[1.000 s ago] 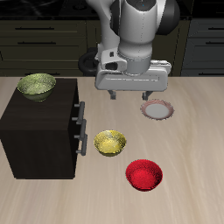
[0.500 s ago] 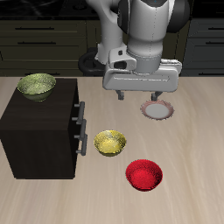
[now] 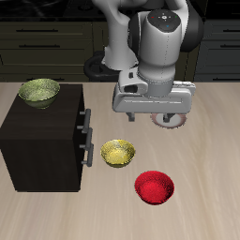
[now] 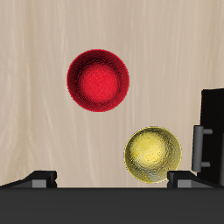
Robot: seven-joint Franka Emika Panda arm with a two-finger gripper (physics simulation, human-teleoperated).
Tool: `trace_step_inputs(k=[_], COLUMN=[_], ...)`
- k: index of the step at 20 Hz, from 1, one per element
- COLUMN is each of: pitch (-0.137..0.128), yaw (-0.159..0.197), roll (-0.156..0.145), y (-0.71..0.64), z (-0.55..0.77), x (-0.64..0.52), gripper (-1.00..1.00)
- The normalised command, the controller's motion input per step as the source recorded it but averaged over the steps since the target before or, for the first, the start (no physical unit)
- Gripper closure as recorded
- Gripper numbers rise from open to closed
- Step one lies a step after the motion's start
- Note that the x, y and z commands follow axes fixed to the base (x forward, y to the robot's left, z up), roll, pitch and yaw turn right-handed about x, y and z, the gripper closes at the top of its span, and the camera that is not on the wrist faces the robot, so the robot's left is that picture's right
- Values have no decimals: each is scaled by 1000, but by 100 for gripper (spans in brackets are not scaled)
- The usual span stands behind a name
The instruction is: Place the yellow bowl on the plate
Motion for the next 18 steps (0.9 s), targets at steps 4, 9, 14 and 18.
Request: trace_step_inputs(k=[4,9,14,18], pitch=[28,6,23,1], yaw=[5,1,-12,7], roll=[12,0,-6,32], y=[41,-50,-95,6], z=[-349,-188,-229,-146], x=[-6,-45,-69,-101], gripper=[-100,-100,-100,-100])
